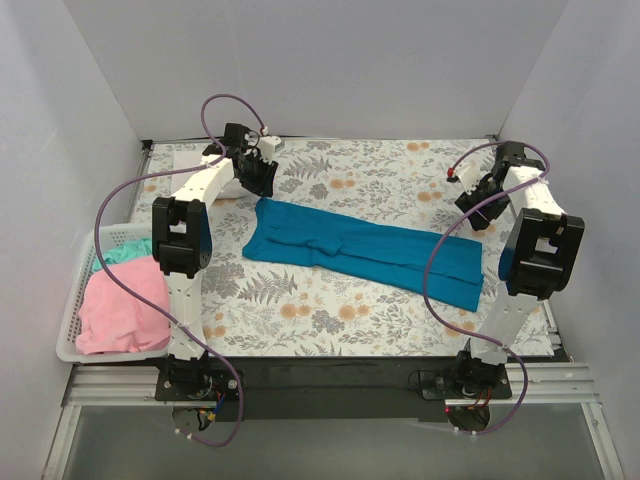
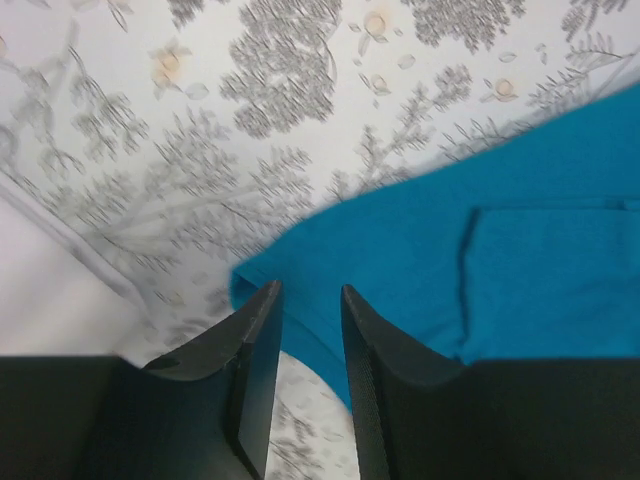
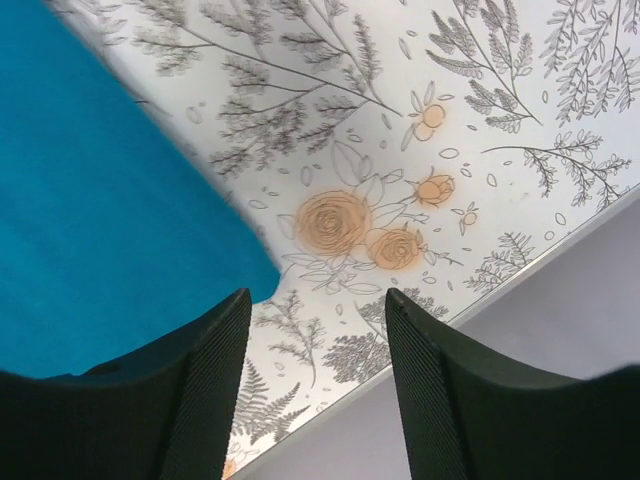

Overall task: Fold and stack the t-shirts
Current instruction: Fold the tshirt

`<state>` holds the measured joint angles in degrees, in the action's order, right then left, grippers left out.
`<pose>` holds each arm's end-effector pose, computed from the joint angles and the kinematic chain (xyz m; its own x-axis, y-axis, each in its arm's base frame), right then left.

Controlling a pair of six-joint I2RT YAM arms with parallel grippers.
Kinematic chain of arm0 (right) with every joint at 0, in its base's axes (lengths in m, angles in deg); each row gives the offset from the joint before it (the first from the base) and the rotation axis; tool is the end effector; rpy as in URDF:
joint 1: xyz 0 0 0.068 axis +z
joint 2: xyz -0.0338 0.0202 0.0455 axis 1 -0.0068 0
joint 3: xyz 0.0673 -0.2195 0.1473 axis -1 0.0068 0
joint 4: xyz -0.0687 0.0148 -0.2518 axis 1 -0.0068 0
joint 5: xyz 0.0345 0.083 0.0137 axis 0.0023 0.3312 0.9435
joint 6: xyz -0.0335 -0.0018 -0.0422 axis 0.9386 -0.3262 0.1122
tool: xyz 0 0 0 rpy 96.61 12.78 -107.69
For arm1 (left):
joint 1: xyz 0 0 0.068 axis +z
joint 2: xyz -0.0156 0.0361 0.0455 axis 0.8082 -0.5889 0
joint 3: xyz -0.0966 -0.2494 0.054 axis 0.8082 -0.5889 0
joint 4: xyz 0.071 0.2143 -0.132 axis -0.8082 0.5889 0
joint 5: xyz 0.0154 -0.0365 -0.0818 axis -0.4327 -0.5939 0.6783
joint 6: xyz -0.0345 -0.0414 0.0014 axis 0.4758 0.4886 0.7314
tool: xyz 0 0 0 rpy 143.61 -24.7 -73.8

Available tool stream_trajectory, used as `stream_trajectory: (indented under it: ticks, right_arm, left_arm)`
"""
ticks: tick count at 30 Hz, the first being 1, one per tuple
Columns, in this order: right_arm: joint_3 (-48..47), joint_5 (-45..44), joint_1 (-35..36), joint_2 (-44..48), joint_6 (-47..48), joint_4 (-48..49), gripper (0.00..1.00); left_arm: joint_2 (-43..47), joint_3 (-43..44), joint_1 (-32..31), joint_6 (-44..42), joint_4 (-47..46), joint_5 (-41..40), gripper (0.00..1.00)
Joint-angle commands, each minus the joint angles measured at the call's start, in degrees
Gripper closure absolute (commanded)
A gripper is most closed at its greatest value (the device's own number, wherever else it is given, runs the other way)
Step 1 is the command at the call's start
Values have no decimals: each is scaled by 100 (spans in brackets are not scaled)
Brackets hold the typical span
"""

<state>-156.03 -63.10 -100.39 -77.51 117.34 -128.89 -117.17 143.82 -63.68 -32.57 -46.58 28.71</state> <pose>0.3976 -0.0712 0.2206 -0.6042 -0.7461 -0.2798 -0.7104 0.6634 -0.2351 0.4821 -0.0971 0.2053 -0.9082 -0.0640 -0.4136 0.1423 0.8821 -0.4490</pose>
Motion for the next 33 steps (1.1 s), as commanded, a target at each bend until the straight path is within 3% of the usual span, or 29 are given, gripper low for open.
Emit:
stream_trajectory:
  ticks: [1, 8, 16, 21, 27, 29, 33]
  right_arm:
    - [285, 170, 243, 526, 145, -562, 39]
    - [1323, -15, 832, 878, 304, -598, 55]
    - [2141, 20, 1070, 948, 366, -571, 61]
    - [2783, 204, 1728, 975, 244, -571, 64]
    - [2942, 933, 3317, 922, -494, -598, 64]
    - [2707, 1345, 4044, 800, -914, -615, 64]
    - [1960, 2277, 5111, 370, -1680, -589, 59]
  left_arm:
    - [978, -508, -368, 954, 286, -380, 72]
    - [1322, -1853, -1177, 1966, 260, -1076, 82]
    - [603, -1697, -1221, 1880, 94, -1691, 88]
    - [-531, -398, -1072, 1282, 146, -1788, 89]
    - [-2404, 2941, -975, 535, 16, -2193, 88]
    - [-2379, 2920, -966, 516, -467, -2141, 85]
    - [-1310, 1675, -966, 980, -2065, -1474, 75]
